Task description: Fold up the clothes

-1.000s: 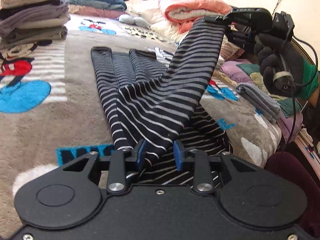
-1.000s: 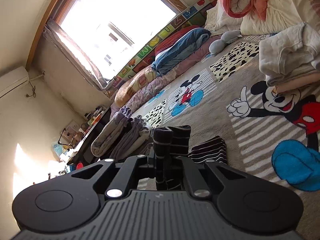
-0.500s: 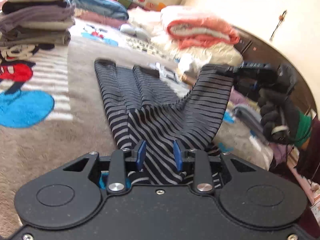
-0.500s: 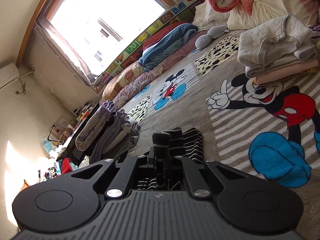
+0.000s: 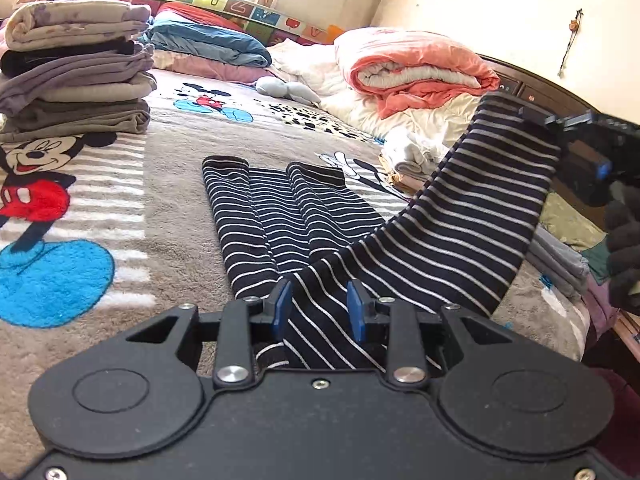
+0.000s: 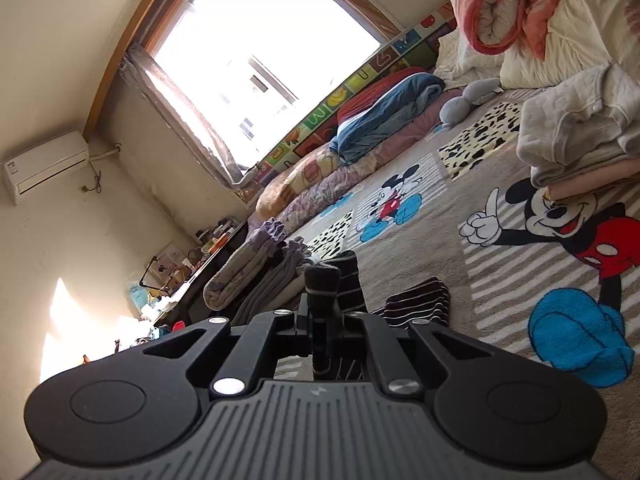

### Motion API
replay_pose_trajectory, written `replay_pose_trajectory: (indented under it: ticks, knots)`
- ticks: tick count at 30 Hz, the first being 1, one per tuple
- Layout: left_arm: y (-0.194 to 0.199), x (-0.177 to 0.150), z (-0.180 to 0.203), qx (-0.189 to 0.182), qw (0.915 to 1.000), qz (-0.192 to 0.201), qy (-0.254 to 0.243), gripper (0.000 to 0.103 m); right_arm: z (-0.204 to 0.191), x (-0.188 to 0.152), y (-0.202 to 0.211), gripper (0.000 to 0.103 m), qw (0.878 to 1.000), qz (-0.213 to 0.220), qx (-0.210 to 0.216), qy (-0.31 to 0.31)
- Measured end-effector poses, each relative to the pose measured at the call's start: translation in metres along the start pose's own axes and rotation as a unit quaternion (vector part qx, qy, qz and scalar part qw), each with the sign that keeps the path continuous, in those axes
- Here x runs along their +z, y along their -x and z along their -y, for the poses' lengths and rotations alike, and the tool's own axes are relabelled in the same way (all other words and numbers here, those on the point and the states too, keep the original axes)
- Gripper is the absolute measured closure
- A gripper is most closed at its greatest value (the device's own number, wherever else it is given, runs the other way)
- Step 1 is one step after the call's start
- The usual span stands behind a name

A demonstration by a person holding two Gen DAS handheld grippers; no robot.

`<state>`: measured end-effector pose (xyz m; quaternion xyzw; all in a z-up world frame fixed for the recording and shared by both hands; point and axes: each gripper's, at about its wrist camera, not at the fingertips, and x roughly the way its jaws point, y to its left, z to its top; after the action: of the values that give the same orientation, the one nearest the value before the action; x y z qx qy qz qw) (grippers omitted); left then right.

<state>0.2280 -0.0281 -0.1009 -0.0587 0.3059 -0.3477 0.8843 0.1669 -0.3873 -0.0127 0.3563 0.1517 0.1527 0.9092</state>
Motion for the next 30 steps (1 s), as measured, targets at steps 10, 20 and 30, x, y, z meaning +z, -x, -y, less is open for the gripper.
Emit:
replay_pose_trajectory:
  ticks: [10,20,30]
  knots:
    - [-0.008,0.004,-0.006,0.003,1.0,-0.005,0.001,0.074,0.083,-0.059,0.044,0.095,0.987,-0.001,-0.113,-0.113]
    - [-0.042,0.003,-0.008,-0.013,0.9985,-0.049,0.021,0.054,0.084,-0.05,0.033,0.095,0.986,0.007,-0.111,-0.127]
    - [-0.002,-0.018,0.025,-0.07,0.9871,-0.06,-0.131,0.047,0.042,-0.019,0.025,0.095,0.991,-0.004,-0.104,-0.09]
